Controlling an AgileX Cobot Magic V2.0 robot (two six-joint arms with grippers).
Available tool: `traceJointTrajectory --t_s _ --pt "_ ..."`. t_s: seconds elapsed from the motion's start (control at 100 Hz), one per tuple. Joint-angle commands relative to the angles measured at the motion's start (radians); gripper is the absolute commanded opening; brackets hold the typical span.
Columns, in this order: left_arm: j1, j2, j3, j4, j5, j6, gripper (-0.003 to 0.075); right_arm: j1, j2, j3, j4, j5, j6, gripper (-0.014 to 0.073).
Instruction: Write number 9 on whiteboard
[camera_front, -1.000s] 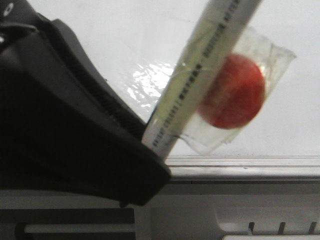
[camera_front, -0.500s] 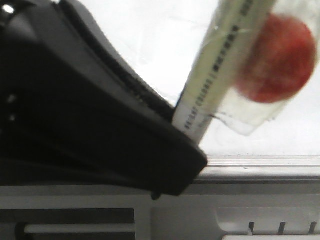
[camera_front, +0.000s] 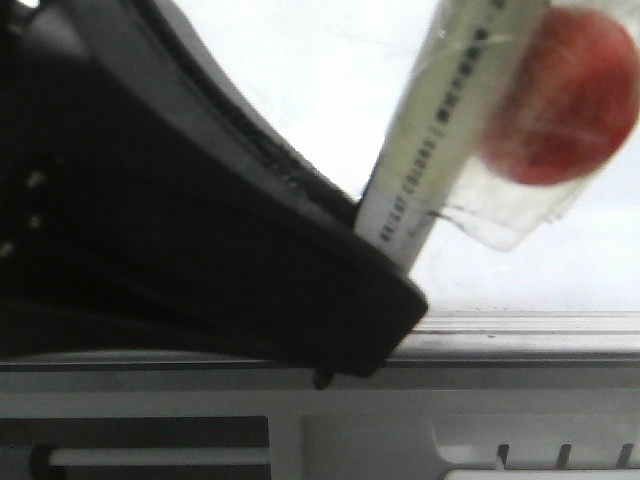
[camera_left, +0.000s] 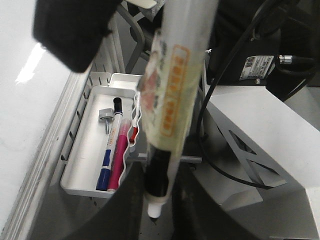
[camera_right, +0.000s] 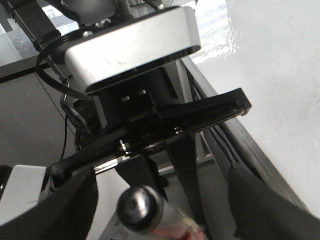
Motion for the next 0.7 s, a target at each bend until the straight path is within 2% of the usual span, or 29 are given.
traceJointTrajectory --t_s 0.0,0.07,0.14,0.21,0.29,0.31,0.41,0.48,0.59,0.69 --pt "-0.007 -0.015 -0.026 -0.041 -0.012 0.001 -0.002 0.0 0.037 -0.023 0.071 0.036 -0.021 0.0473" --pt "-0.007 -0.015 -0.026 -0.041 -0.012 0.001 -0.002 0.0 0.062 -0.023 0.073 0.047 -0.021 0.0443" --pt "-0.007 -0.015 -0.026 -0.041 -0.012 0.001 -0.002 0.0 0.068 -0.023 0.073 0.034 -0.021 0.0348" --pt "-0.007 -0.015 -0.026 -0.041 -0.012 0.001 -0.002 0.0 0.068 -0.023 0.073 0.021 -0.021 0.0184" --pt "-0.007 -0.015 -0.026 -0.041 -0.024 0.001 -0.002 0.0 0.066 -0.023 0.066 0.018 -0.021 -0.0046" --pt "-0.007 -0.015 -0.026 -0.041 -0.032 0.001 -0.002 0.0 0.066 -0.023 0.063 0.015 -0.021 -0.0076" --pt "-0.007 -0.017 -0.026 -0.057 -0.064 -0.007 -0.0014 0.0 0.066 -0.023 0.05 -0.001 -0.021 -0.007" --pt "-0.001 -0.026 -0.026 -0.089 -0.077 -0.012 0.0034 0.0 0.066 -0.025 0.014 -0.009 -0.018 -0.007" --pt "0.009 -0.058 -0.026 -0.091 -0.083 -0.075 0.0198 0.0 0.066 -0.054 -0.151 -0.014 0.076 -0.0069" --pt "0.029 -0.115 -0.026 -0.078 -0.062 -0.125 0.0345 0.0 0.066 -0.127 -0.37 0.006 0.3 -0.0069"
